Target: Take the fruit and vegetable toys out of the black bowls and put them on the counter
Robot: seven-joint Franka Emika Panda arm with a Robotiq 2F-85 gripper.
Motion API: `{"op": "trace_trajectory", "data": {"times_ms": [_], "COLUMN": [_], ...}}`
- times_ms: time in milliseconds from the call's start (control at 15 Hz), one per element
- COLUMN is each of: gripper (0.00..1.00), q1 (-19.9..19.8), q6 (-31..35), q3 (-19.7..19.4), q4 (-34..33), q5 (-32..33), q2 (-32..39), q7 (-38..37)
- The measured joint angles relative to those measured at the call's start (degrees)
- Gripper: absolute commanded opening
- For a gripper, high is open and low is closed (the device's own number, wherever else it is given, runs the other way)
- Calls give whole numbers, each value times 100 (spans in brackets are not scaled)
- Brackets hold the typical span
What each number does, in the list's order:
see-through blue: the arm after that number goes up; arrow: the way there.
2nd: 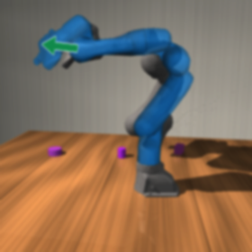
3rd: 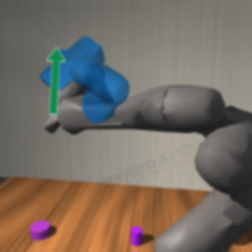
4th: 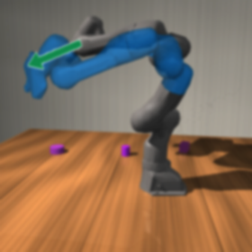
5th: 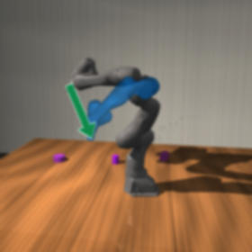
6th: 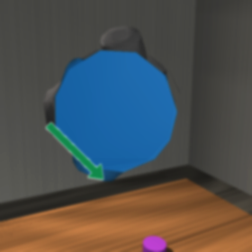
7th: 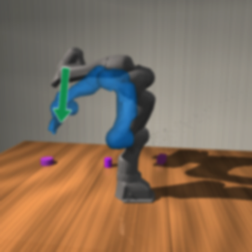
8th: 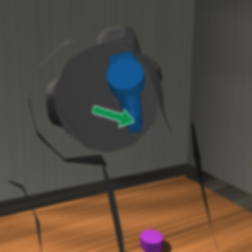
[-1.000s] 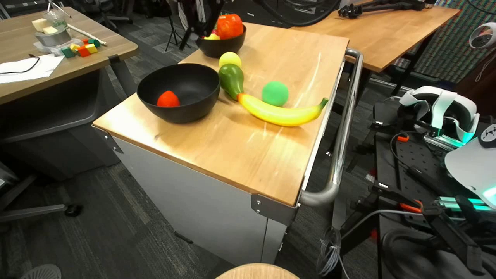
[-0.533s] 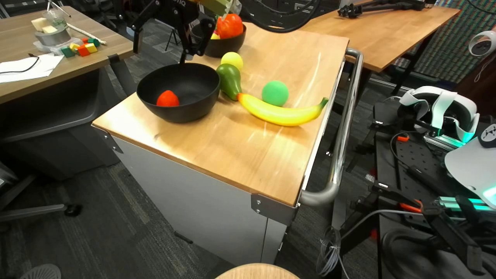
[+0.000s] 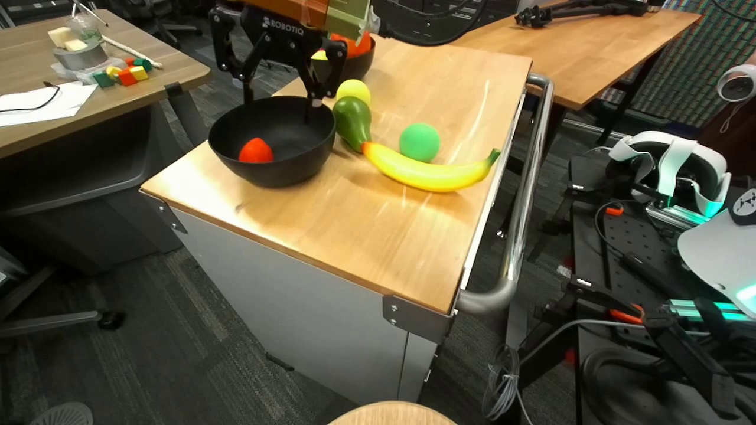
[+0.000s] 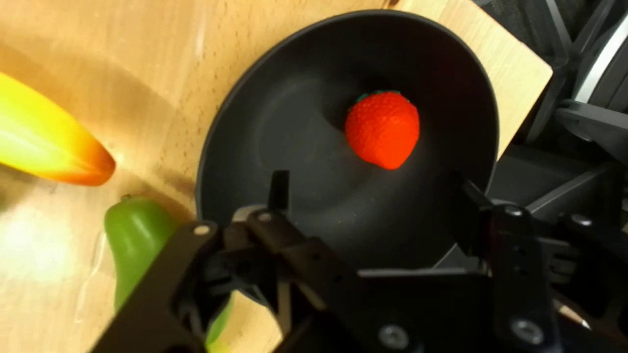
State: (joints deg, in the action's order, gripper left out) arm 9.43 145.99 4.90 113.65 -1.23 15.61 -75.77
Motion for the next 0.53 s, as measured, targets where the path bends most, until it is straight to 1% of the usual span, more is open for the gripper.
{"op": "trace_trajectory", "data": {"times_ms": [67,267,333,400,533], "gripper": [62,55,55,54,55], "q1": [20,78,96,117,174], "q6": [-61,-166,-176,-177,-177], "q3": [-29,-111,-131,-153,-204], "q4": [-38,-176,-226,-275,-379], "q5": [70,266,319,356,464], "q2": [49,222,285,348,479], "q7": [0,-4,-4,-4,-4]}}
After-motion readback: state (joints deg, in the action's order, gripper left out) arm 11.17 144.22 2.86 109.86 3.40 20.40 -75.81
